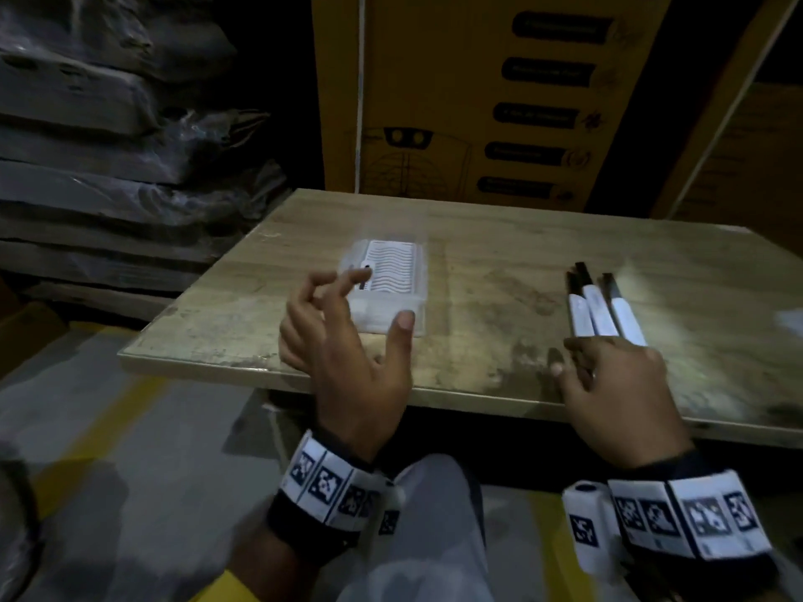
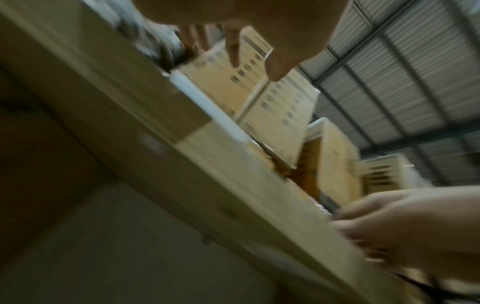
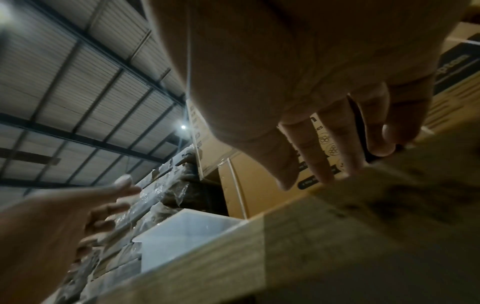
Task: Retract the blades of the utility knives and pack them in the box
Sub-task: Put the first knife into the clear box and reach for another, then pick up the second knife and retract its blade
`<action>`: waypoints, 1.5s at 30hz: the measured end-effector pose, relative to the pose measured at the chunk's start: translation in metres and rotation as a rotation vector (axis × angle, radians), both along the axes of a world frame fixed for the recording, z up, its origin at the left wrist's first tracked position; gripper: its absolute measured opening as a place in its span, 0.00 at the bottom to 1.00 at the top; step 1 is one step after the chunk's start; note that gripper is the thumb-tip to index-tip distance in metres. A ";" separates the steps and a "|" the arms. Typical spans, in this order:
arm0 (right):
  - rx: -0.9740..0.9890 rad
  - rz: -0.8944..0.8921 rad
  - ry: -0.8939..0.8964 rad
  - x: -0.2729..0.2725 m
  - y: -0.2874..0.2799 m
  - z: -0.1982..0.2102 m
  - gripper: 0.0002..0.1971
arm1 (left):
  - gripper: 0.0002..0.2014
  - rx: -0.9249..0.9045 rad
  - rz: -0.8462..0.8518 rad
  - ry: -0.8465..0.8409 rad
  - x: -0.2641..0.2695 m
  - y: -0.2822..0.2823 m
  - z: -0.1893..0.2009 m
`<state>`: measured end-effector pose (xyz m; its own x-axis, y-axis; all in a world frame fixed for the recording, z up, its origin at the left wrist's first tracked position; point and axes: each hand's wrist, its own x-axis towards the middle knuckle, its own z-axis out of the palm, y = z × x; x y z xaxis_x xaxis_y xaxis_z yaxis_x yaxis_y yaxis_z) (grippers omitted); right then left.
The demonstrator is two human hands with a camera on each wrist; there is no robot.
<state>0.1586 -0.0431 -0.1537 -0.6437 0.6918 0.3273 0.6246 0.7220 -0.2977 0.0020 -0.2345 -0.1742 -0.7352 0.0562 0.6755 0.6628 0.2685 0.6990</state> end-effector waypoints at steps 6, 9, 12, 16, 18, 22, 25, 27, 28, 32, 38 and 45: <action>0.039 -0.012 -0.038 0.015 -0.002 -0.016 0.15 | 0.11 0.030 -0.375 0.049 0.039 0.041 -0.009; 0.111 -0.015 0.021 0.023 -0.007 -0.017 0.11 | 0.10 -0.029 -0.489 -0.002 0.038 0.060 -0.010; 0.125 0.041 0.118 0.031 -0.007 -0.025 0.08 | 0.09 -0.141 -0.564 -0.105 0.035 0.077 -0.009; 0.141 0.099 0.324 0.044 -0.011 -0.041 0.11 | 0.08 -0.408 -0.566 -0.194 0.041 0.094 -0.007; 0.130 0.098 0.398 0.053 -0.015 -0.045 0.15 | 0.09 -0.505 -0.505 -0.160 0.047 0.100 -0.005; 0.110 0.140 0.469 0.068 -0.019 -0.054 0.14 | 0.10 -0.590 -0.391 -0.070 0.055 0.106 -0.007; 0.123 0.162 0.594 0.073 -0.020 -0.063 0.12 | 0.11 -0.604 -0.363 -0.017 0.058 0.106 -0.011; 0.127 0.189 0.697 0.074 -0.020 -0.069 0.11 | 0.13 -0.623 -0.361 -0.004 0.060 0.105 -0.013; 0.127 0.190 0.730 0.074 -0.021 -0.071 0.10 | 0.15 -0.633 -0.359 -0.009 0.062 0.105 -0.014; 0.119 0.199 0.834 0.077 -0.027 -0.077 0.08 | 0.23 -0.621 -0.389 -0.084 0.067 0.108 -0.012; 0.138 0.243 0.915 0.080 -0.038 -0.073 0.07 | 0.23 -0.530 -0.545 -0.351 0.068 0.114 -0.002; 0.100 0.326 0.923 0.076 -0.046 -0.064 0.08 | 0.19 -0.205 -0.806 -0.657 0.064 0.112 0.009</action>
